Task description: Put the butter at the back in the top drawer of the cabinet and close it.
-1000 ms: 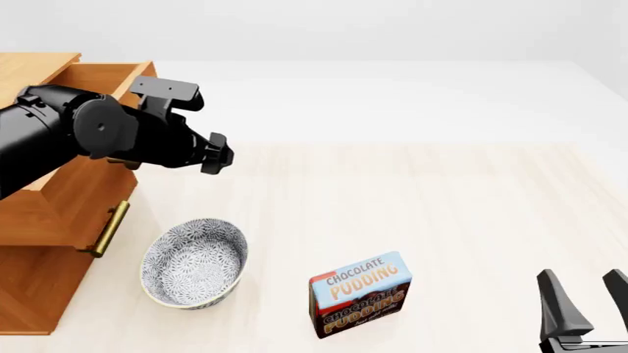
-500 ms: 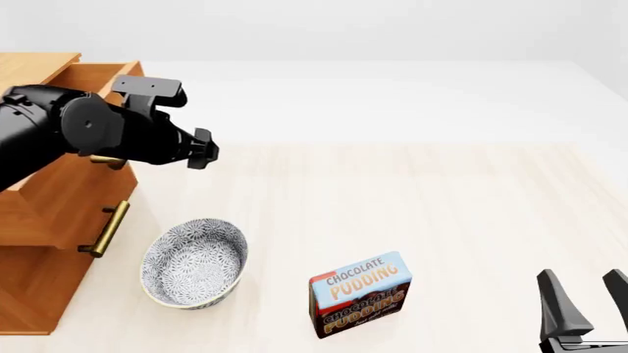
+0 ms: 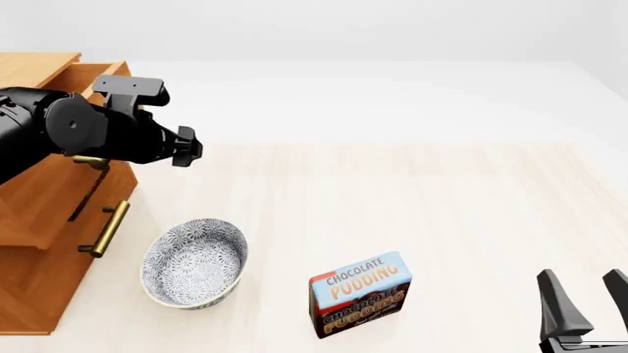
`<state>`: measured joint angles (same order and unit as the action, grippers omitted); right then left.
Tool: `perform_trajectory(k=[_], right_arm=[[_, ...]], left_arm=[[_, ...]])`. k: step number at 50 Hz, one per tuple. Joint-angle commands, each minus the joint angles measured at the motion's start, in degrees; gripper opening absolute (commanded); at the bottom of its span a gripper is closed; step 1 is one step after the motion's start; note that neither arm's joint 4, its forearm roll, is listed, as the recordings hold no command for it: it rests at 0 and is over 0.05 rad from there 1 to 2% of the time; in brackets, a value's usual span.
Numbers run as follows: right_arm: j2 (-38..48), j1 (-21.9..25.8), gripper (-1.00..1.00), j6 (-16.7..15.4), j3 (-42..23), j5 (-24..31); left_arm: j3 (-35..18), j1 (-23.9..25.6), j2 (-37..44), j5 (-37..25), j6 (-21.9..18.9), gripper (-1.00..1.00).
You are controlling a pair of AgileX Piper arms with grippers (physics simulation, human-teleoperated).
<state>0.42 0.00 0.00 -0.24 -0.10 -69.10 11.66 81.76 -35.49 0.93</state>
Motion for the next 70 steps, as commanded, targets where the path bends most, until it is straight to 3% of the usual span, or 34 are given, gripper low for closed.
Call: perform_trajectory(k=[1, 18, 19, 30, 70], right_arm=[[0.0, 0.0, 1.0, 0.0, 0.0, 0.0], [0.0, 0.0, 1.0, 0.0, 0.0, 0.0], [0.0, 0.0, 1.0, 0.0, 0.0, 0.0], [0.0, 0.0, 1.0, 0.0, 0.0, 0.0], [0.0, 0.0, 1.0, 0.0, 0.0, 0.0]], left_arm=[[0.65, -2.03, 0.16, 0.6, -0.02, 1.0], [1.61, -4.13, 1.39, 1.67, 1.01, 1.0], [2.87, -8.25, 1.99, 3.52, 0.33, 1.0], [3.6, -11.32, 1.55, 4.44, -1.31, 1.0], [5.97, -17.05, 0.1, 6.89, -3.12, 1.0]])
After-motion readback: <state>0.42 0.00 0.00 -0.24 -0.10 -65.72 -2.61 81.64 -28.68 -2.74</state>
